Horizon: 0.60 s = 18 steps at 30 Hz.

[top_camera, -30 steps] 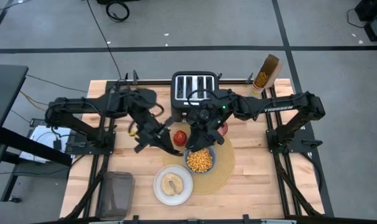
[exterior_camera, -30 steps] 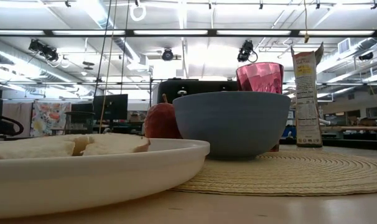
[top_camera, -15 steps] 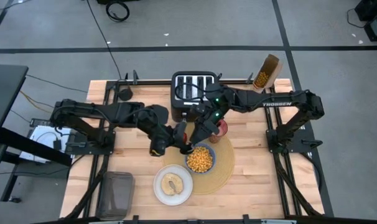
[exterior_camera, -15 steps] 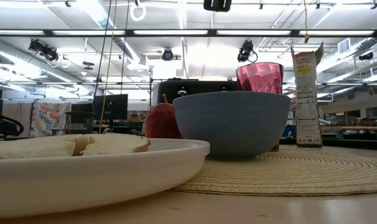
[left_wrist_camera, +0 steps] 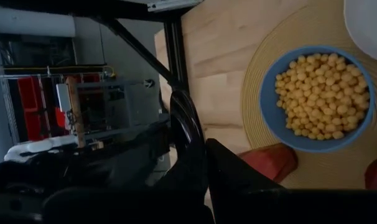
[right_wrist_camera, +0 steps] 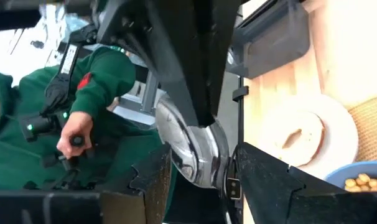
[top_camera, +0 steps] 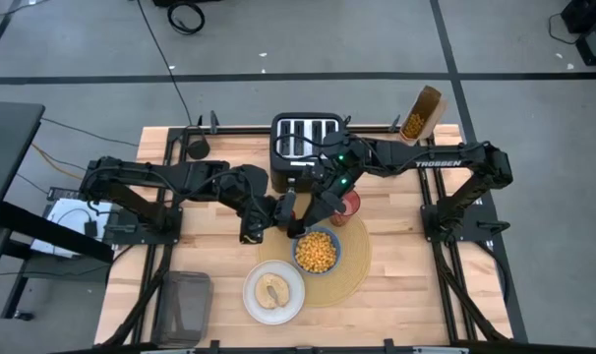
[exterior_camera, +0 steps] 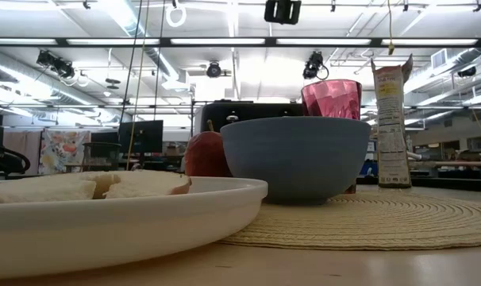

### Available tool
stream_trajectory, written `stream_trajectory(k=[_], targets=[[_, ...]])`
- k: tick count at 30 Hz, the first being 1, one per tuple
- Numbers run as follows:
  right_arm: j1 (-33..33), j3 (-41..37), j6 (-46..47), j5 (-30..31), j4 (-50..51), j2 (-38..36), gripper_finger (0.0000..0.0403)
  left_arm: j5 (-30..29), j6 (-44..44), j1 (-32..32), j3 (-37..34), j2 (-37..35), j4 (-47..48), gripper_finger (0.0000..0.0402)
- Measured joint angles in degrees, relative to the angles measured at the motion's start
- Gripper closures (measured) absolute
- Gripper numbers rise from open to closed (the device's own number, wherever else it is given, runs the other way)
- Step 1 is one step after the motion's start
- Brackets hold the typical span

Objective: Arrange a breakfast setting
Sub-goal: Put the spoon on the yellow tablemat to the right of the blue bowl

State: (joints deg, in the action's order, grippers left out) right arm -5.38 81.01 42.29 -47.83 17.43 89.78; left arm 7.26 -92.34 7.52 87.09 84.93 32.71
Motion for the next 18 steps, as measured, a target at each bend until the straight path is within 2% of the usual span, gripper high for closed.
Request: stream_trajectory(k=[6, 14, 18], targets=[[-0.79, 0.0, 4.71, 2.16, 0.41, -0.02, 0.0255, -0.91, -1.2, -0.57, 0.0, 0.0, -0.09, 0.0393], [-0.73, 0.06, 2.23, 2.17, 4.24, 0.01, 0.0335, -1.35, -1.95, -0.61, -0.02, 0.02, -0.65, 0.0392], [-0.31, 0.09, 1.15, 2.03, 4.59, 0.0, 0.0343, -2.57, -3.13, -0.54, -0.02, 0.04, -0.83, 0.0389]])
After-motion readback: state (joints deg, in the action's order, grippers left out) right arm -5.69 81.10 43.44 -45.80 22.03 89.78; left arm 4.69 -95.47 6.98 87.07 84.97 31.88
